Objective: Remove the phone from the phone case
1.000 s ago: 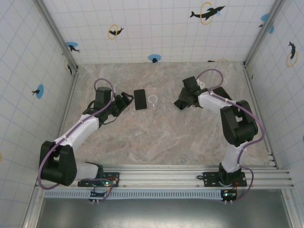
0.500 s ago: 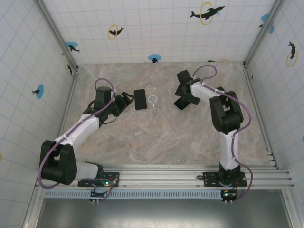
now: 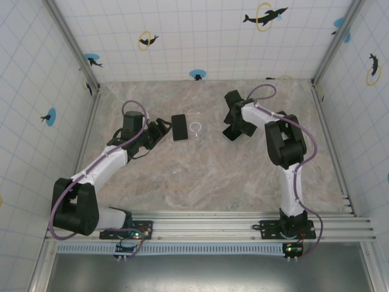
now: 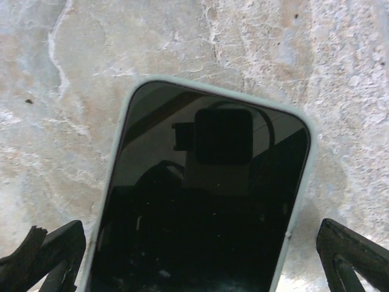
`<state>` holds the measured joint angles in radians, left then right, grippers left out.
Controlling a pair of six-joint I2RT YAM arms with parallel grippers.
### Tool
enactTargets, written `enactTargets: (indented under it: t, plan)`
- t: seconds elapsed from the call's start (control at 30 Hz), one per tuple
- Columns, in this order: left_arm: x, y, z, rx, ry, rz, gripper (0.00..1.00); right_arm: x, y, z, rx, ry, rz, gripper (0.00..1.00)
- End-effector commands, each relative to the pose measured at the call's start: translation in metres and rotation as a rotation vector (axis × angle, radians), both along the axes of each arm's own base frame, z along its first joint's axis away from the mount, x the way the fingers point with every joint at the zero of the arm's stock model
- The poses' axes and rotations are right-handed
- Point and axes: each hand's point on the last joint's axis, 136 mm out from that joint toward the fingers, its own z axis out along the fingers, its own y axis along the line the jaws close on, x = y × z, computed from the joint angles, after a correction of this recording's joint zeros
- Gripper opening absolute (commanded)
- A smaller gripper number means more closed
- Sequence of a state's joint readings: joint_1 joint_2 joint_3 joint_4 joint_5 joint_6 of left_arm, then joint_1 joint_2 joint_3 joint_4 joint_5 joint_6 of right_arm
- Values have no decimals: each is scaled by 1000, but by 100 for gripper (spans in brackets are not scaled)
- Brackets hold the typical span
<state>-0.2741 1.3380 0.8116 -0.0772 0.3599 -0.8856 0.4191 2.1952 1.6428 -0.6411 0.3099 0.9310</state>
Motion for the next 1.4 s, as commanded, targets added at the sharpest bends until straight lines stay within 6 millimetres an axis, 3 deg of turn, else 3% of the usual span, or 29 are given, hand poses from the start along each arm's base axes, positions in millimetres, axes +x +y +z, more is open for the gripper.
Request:
enactTargets:
  t: [0.0, 0.3, 0.63, 0.9, 1.13, 1.37]
  plan:
    - [3, -3, 2, 4, -19, -29, 87, -5, 1, -13, 4, 47, -33, 99]
    - [4, -5, 2, -6, -16, -35, 87, -16, 0, -29, -83, 141, -6, 96]
    - [1, -11, -8, -18, -3, -51, 87, -60, 1, -53, -78, 286, -9, 87]
    - [-1, -18, -13, -29, 0, -60, 87, -54, -2, -52, -17, 267, -50, 69]
    - [1, -33, -11, -41, -7, -84, 86, -38, 4, -12, 78, 163, -41, 58]
    - [1, -61, -13, -44, -12, -139, 85, -28, 15, 24, 207, 26, 20, 49]
